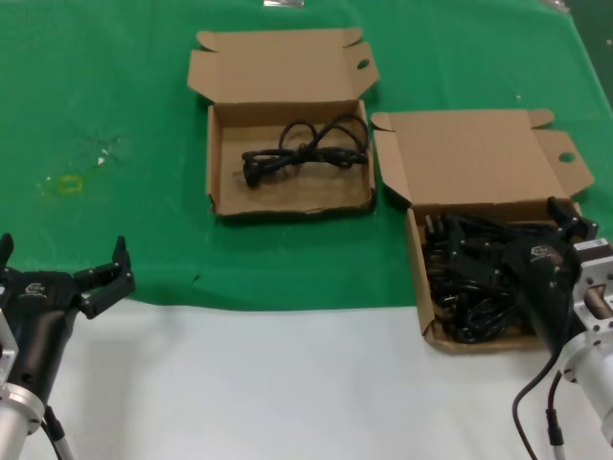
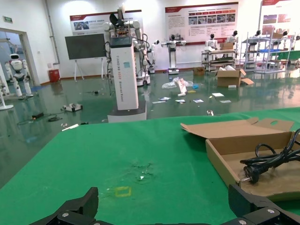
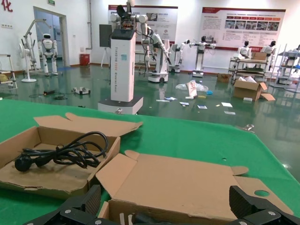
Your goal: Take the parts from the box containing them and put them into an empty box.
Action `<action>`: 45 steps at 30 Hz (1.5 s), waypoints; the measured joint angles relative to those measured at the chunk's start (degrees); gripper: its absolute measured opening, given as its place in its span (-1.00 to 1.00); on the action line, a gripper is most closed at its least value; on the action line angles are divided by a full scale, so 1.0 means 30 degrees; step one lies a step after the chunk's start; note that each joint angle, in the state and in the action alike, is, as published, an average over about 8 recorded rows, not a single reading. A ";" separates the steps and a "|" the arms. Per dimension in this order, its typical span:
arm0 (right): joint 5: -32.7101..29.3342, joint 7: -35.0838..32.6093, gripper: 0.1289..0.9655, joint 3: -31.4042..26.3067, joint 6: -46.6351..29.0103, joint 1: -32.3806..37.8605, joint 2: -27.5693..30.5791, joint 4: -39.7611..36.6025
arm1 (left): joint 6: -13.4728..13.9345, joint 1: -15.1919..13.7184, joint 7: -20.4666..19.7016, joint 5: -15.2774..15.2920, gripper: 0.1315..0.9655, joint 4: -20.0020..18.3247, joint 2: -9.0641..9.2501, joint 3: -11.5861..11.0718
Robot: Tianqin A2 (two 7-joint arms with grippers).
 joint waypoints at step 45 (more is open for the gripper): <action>0.0000 0.0000 1.00 0.0000 0.0000 0.0000 0.0000 0.0000 | 0.0000 0.0000 0.0000 0.0000 1.00 0.0000 0.0000 0.0000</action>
